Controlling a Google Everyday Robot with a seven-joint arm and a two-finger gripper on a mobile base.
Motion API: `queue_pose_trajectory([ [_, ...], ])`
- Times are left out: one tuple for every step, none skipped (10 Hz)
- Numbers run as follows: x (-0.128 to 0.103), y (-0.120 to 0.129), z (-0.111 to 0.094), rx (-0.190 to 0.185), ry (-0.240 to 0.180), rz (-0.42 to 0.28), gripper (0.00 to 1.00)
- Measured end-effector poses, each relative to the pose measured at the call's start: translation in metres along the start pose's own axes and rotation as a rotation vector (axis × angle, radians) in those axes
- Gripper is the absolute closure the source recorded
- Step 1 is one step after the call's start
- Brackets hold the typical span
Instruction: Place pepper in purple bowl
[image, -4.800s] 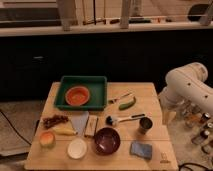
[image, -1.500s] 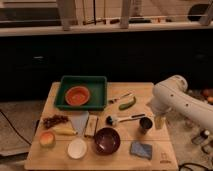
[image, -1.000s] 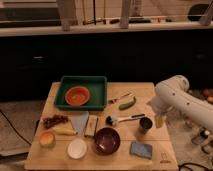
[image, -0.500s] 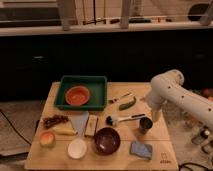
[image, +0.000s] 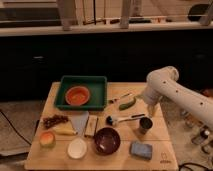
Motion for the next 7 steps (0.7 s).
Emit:
queue_pose_trajectory([
  [-0.001,-0.005,0.003,-0.002,-0.002,-0.015,0.2],
  [-0.002,-0.009,0.006,-0.003,-0.005,-0.027,0.2],
  [-0.004,-0.019,0.01,-0.001,-0.008,-0.045,0.2],
  [-0.006,-0.026,0.015,0.0,-0.017,-0.055,0.2],
  [-0.004,-0.025,0.017,-0.008,-0.02,-0.057,0.2],
  [-0.005,-0.029,0.02,-0.009,-0.024,-0.062,0.2],
  [-0.009,-0.038,0.025,-0.009,-0.027,-0.071,0.2],
])
